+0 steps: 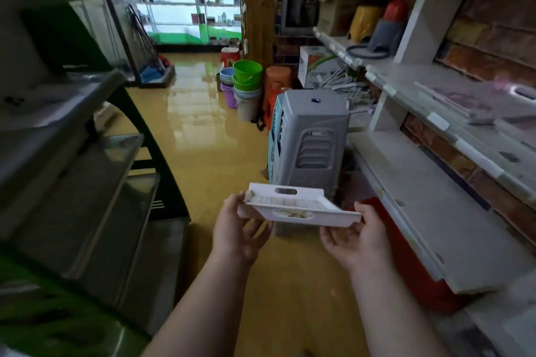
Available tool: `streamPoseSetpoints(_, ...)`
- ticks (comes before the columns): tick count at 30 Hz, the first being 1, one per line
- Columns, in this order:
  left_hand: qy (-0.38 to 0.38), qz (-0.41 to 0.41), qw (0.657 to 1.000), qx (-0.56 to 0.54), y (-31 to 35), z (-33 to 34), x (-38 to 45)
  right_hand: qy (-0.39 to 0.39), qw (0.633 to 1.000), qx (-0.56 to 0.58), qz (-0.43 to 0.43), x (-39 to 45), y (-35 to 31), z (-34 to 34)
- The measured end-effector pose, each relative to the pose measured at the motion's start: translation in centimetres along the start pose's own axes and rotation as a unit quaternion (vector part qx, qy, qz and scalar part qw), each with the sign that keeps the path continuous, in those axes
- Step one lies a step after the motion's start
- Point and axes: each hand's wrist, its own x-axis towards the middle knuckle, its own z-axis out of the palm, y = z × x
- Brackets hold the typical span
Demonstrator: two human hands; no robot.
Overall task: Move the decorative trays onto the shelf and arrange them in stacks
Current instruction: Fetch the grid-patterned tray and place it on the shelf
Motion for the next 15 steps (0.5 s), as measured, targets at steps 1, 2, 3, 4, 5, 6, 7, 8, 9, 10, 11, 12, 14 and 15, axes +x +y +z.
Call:
streamPoseSetpoints(1, -0.008, 0.008, 1.0, -0.005, 0.7, 2.5, 1.3, -0.015, 1.0, 0.004, -0.002, 1.2, -1.9, 1.8)
streamPoseSetpoints(2, -0.018, 0.015, 1.0, -0.012, 1.3, 5.1, 2.5, -0.029, 1.0, 0.009, -0.01, 2.4, -3.9, 3.3)
streamPoseSetpoints(3, -0.031, 0.023, 0.999, -0.017, 1.7, 7.6, 3.5, -0.04, 0.999, 0.013, -0.02, 3.6, -6.0, 4.5)
streamPoseSetpoints(4, -0.043, 0.032, 0.998, -0.02, 1.9, 10.0, 4.4, -0.055, 0.998, 0.015, -0.032, 4.7, -8.2, 5.7)
streamPoseSetpoints(5, -0.056, 0.039, 0.997, -0.024, 2.0, 12.5, 5.2, -0.069, 0.997, 0.015, -0.044, 5.6, -10.4, 7.0)
streamPoseSetpoints(6, -0.071, 0.042, 0.996, -0.027, 2.1, 15.0, 6.0, -0.077, 0.995, 0.018, -0.054, 6.6, -12.7, 8.2)
streamPoseSetpoints(7, -0.088, 0.042, 0.995, -0.029, 2.1, 17.7, 6.7, -0.08, 0.994, 0.027, -0.066, 7.5, -14.8, 9.1)
streamPoseSetpoints(8, -0.108, 0.035, 0.993, -0.034, 2.1, 20.2, 7.3, -0.082, 0.993, 0.034, -0.08, 8.2, -16.9, 10.0)
streamPoseSetpoints(9, -0.121, 0.031, 0.991, -0.039, 2.2, 22.5, 7.8, -0.083, 0.991, 0.038, -0.095, 8.8, -18.6, 10.8)
streamPoseSetpoints(10, -0.134, 0.031, 0.99, -0.041, 2.3, 24.8, 8.2, -0.082, 0.99, 0.038, -0.108, 9.2, -20.3, 11.5)
streamPoseSetpoints(11, -0.148, 0.029, 0.988, -0.042, 2.4, 27.1, 8.8, -0.082, 0.988, 0.041, -0.123, 9.6, -22.0, 11.9)
streamPoseSetpoints(12, -0.158, 0.028, 0.986, -0.041, 2.4, 29.3, 9.5, -0.079, 0.986, 0.049, -0.138, 10.1, -23.5, 12.3)
streamPoseSetpoints(14, -0.184, 0.017, 0.982, -0.037, 2.0, 33.5, 11.2, -0.075, 0.98, 0.072, -0.171, 11.4, -26.2, 12.6)
streamPoseSetpoints(15, -0.203, 0.004, 0.979, -0.031, 1.7, 35.4, 11.9, -0.072, 0.975, 0.081, -0.192, 12.0, -27.3, 12.5)
